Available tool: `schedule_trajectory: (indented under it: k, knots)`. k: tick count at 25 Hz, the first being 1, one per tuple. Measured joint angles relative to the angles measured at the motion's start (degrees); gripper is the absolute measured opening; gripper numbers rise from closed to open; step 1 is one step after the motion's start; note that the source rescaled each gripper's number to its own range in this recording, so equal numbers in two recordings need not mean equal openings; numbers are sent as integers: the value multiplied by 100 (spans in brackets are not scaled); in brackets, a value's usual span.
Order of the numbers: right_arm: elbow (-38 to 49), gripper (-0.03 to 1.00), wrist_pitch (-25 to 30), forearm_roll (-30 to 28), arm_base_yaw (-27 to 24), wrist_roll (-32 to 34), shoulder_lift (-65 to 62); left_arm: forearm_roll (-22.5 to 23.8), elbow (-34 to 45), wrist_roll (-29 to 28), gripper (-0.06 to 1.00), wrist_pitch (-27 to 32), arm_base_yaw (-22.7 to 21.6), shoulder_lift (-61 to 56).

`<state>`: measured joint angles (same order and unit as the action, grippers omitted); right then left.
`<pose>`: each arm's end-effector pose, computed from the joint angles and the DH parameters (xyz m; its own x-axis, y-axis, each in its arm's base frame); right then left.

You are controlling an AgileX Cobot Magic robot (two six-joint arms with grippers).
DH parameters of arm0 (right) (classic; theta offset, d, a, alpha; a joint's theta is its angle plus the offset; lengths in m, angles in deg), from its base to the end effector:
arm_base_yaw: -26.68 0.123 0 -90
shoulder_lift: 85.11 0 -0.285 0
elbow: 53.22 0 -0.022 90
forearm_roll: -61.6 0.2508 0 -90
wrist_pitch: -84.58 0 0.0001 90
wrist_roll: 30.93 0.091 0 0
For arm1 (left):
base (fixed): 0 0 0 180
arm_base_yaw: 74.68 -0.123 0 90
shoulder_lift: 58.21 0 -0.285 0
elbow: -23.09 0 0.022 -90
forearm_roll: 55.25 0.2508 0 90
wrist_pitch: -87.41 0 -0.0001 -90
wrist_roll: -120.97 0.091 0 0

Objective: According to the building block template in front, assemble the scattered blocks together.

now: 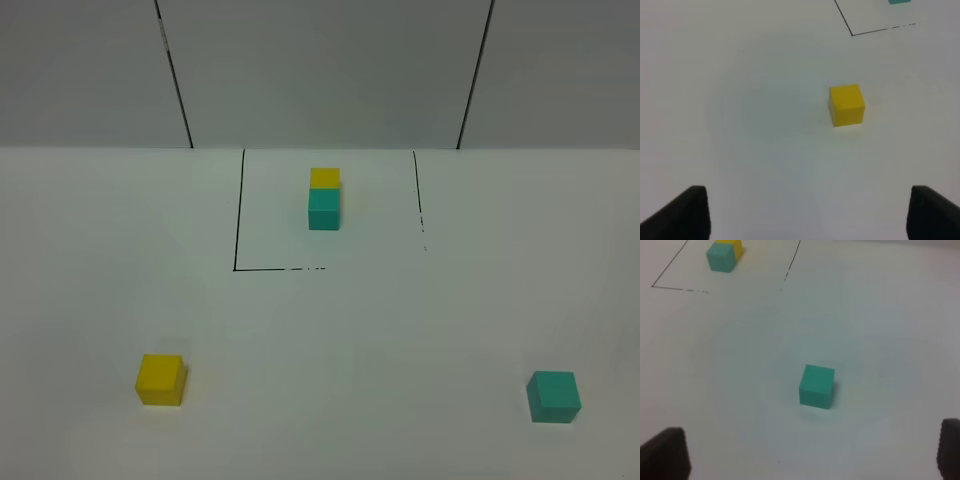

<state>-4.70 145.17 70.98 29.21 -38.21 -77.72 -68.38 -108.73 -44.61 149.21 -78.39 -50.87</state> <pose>-0.0070 0.0126 0.2786 -0.4322 -0.0648 -0.8994 -0.1911 0.9813 0.0212 -0.0076 -0.0188 0.2794 -0.4273 0.1111 -0.8972 0.1773 0.9834 0.0374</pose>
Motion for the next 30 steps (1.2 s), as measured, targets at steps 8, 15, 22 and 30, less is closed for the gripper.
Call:
schedule_trajectory:
  k: [8,15,22,30]
  knots:
    - [0,100,0,0,0,0,0,0,0,0,80,0,0,0]
    - [0,100,0,0,0,0,0,0,0,0,80,0,0,0]
    - [0,100,0,0,0,0,0,0,0,0,80,0,0,0]
    - [0,100,0,0,0,0,0,0,0,0,80,0,0,0]
